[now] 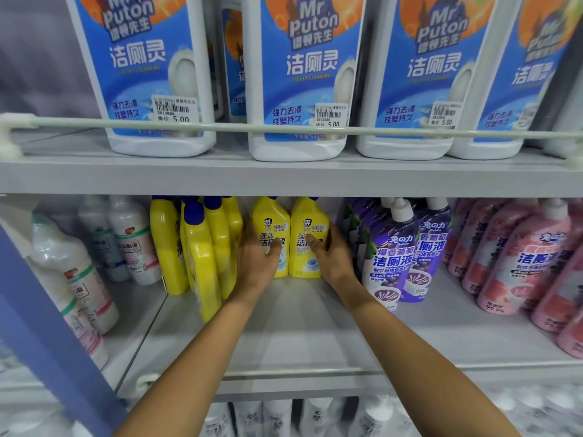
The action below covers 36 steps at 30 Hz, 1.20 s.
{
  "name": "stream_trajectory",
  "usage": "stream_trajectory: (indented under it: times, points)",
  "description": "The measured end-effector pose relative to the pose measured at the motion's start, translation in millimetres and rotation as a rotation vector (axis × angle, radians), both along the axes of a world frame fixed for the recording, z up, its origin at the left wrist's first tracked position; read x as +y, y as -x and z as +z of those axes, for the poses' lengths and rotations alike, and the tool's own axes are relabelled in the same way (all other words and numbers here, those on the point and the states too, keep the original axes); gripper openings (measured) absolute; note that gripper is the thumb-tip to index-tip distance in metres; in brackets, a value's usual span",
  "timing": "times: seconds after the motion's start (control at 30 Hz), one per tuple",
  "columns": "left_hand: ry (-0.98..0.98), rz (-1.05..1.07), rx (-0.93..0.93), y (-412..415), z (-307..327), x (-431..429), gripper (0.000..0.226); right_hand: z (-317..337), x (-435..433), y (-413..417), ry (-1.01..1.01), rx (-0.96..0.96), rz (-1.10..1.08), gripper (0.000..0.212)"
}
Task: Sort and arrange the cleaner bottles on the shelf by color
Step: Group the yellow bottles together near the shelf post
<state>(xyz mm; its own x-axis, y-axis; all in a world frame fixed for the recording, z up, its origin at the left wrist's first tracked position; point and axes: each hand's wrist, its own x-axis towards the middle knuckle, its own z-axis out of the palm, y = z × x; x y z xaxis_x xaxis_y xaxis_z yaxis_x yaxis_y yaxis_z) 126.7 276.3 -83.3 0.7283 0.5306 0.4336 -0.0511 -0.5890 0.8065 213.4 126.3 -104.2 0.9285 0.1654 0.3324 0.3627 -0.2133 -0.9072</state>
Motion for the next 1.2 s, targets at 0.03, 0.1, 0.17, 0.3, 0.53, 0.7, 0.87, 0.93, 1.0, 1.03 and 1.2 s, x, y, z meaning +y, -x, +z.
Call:
stream_trajectory:
  times: [0.03,0.1,0.17,0.3,0.53,0.7,0.87,0.93,1.0,1.03,1.2]
  points:
    - [0.000,-0.018,-0.019,3,0,0,0.058,1,-1,0,0.011,-0.004,0.003,0.047]
    - [0.043,-0.063,-0.048,15,3,-1,0.050,4,-3,2,0.030,-0.005,0.015,0.043]
    - [0.120,-0.108,-0.052,31,7,-4,0.044,6,-5,4,0.041,0.007,0.024,0.041]
    - [0.418,-0.191,-0.105,67,15,-8,0.048,9,-6,11,0.017,0.035,0.041,0.040]
    - [0.651,-0.180,-0.210,145,25,14,0.062,10,-8,17,-0.056,0.049,0.062,0.051]
    - [0.618,-0.119,-0.266,182,34,33,0.047,-2,-10,26,-0.141,0.121,0.082,0.067]
    - [0.571,0.012,-0.248,185,30,62,0.054,15,6,68,-0.199,0.166,0.125,0.085]
    - [0.558,0.040,-0.212,178,26,71,0.064,28,19,81,-0.212,0.148,0.161,0.078]
    - [0.564,0.047,-0.206,168,27,72,0.059,45,35,93,-0.237,0.144,0.223,0.069]
    - [0.560,0.036,-0.203,163,28,70,0.056,52,45,97,-0.243,0.144,0.251,0.065]
    - [0.361,-0.003,-0.104,129,23,57,0.061,75,107,107,-0.155,0.146,0.354,0.047]
